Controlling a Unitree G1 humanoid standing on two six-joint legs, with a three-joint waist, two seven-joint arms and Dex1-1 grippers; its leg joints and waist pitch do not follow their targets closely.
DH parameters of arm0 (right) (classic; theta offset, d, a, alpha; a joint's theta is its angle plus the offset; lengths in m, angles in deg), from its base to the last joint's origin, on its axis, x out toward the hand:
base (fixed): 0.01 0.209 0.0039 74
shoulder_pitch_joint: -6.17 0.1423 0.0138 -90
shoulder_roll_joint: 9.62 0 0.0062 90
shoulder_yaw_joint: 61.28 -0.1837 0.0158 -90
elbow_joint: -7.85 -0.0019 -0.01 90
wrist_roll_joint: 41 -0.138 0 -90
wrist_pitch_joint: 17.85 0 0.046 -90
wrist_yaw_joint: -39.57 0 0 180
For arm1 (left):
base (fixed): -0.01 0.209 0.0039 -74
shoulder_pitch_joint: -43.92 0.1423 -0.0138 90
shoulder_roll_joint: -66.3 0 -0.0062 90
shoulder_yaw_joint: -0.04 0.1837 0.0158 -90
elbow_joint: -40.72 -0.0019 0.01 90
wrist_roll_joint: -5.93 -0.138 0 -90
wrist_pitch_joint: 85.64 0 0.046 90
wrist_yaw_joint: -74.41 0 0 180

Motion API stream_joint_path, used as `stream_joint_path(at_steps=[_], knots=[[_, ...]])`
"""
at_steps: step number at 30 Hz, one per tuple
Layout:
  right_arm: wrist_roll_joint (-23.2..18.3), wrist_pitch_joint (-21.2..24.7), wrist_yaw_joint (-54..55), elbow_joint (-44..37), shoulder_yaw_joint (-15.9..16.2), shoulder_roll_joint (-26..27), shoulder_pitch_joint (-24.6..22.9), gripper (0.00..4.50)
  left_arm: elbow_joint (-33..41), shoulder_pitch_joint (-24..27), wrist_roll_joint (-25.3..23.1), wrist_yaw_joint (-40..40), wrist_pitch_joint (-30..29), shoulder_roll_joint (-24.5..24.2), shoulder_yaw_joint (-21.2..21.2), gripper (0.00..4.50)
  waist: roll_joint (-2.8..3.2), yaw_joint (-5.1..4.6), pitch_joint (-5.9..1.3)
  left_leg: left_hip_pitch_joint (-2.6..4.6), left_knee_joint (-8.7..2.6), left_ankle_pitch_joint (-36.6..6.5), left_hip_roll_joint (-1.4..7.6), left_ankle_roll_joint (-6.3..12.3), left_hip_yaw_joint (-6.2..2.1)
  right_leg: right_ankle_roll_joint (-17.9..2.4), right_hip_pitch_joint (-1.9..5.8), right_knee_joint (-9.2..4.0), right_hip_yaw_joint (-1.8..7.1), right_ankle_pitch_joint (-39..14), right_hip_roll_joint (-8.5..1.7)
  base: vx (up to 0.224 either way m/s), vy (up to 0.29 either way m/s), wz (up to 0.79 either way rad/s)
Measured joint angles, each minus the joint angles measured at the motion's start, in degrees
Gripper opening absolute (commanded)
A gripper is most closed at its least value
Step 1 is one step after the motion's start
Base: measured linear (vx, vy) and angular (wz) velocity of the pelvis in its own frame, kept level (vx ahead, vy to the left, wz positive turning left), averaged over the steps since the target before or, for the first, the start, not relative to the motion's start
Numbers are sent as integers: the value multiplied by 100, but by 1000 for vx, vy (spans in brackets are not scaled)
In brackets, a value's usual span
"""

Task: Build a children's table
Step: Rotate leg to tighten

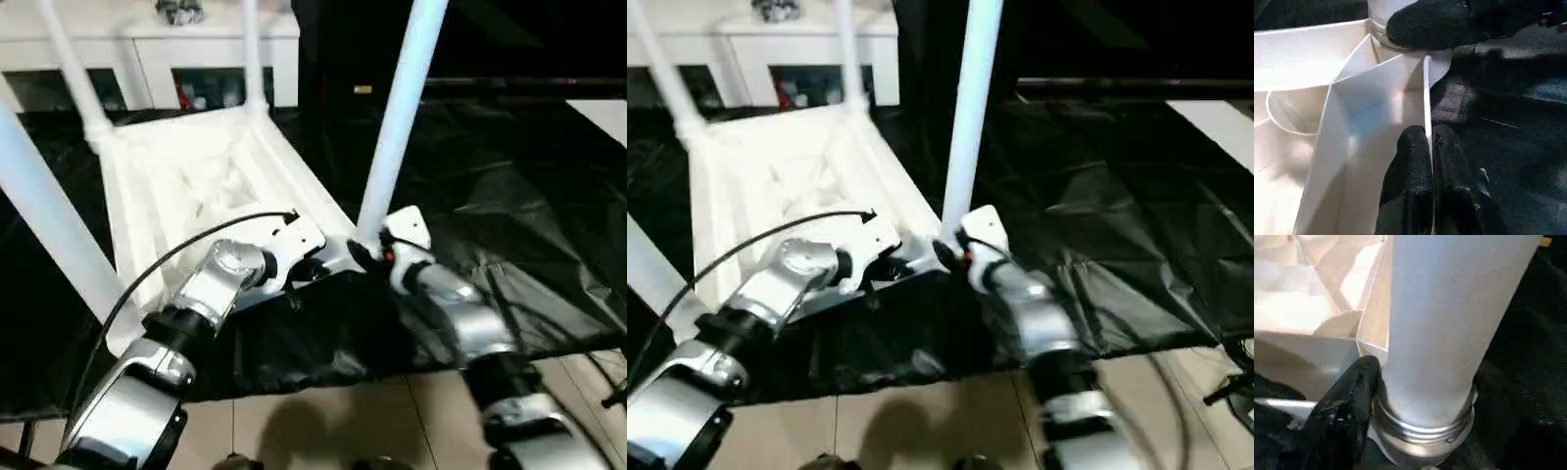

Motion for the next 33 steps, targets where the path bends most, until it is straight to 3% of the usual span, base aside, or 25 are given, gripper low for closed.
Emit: stream_joint_path(at_steps=[3,8,12,21,27,33], knots=[[-114,25,-334,-115,-36,-73,-45,375,-6,20,4,178,197,-105,-2,0,8,-2,1,0,-6,0,0,0,-1,-1,-3,-6,-2,1,1,0,0,0],[-115,8,-1602,-658,417,-765,-261,393,306,278,86,820,578,-444,-1,0,16,50,-1,-7,-8,0,0,0,4,-23,-6,-2,4,55,1,0,0,0],[-288,-53,-2678,-1017,613,-1281,-263,393,733,547,420,1495,623,-594,-30,0,22,195,-5,-11,-12,0,6,0,22,-25,-8,41,15,71,-3,26,-9,5],[-617,42,-4782,-1328,1012,-2181,-279,393,1013,766,720,2584,705,-984,-44,0,14,354,-3,-32,-13,-7,16,12,37,-19,-23,44,12,35,-1,6,-1,0],[-644,-14,-5150,-1158,1137,-2191,-192,393,1076,818,717,2757,834,-1137,37,0,9,350,0,-28,-7,-6,16,11,42,-25,-19,48,18,39,-4,0,0,0],[-611,-43,-5210,-1100,1161,-2194,-162,344,1076,830,644,2785,981,-1149,53,0,4,354,1,-28,-7,-6,16,11,45,-11,-7,48,21,31,-4,0,0,0]])
